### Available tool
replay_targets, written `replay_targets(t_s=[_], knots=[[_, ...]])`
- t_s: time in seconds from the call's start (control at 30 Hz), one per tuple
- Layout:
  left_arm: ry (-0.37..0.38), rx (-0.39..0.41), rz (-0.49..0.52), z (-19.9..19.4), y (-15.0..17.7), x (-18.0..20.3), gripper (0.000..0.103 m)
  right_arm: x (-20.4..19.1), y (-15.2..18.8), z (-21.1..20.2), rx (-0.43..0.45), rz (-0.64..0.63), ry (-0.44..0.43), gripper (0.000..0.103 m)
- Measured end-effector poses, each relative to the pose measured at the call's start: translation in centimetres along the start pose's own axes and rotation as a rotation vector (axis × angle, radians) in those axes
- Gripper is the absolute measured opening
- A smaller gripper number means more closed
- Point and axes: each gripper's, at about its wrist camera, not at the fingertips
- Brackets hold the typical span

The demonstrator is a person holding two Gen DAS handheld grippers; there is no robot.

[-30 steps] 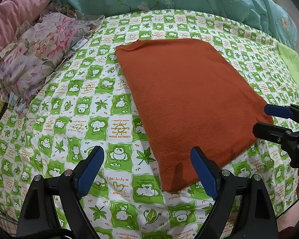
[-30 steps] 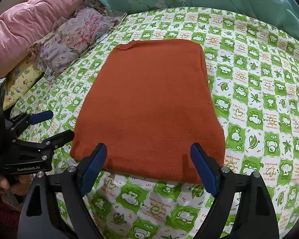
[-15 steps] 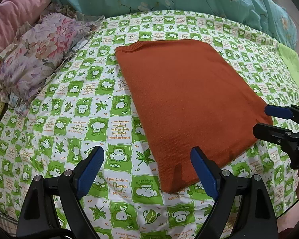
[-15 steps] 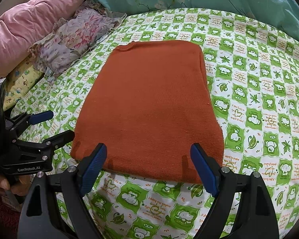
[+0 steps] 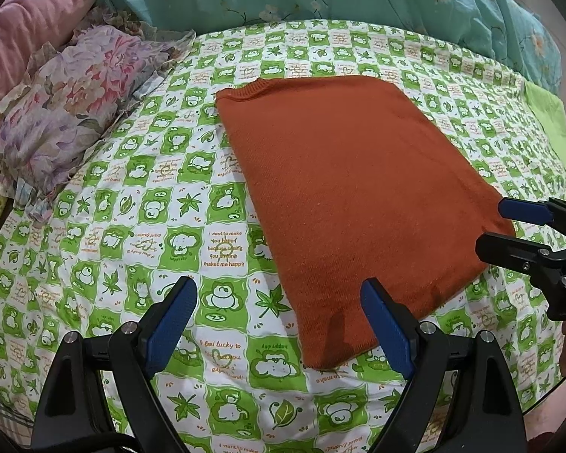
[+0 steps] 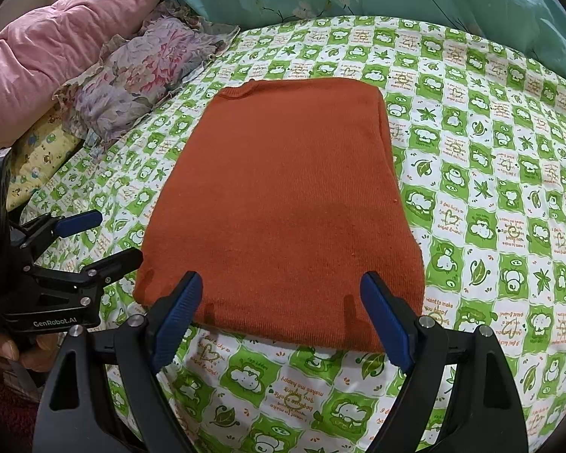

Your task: Fold small clothes

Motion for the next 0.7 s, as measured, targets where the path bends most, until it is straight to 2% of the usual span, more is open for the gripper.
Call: replay_targets(t_s=[0.7], knots=[[-0.002,-0.002,-0.011,0.42,-0.24,-0.36,0.089,0.3,-0.79,0.18,0.011,0.016,0.008,0.086]])
Point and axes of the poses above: each gripper's, at about its wrist camera, not at the fingertips, and z roughly the way its jaws point, x to its right, y to its underside, and after that the axes turned 13 degrees about z, right-handed
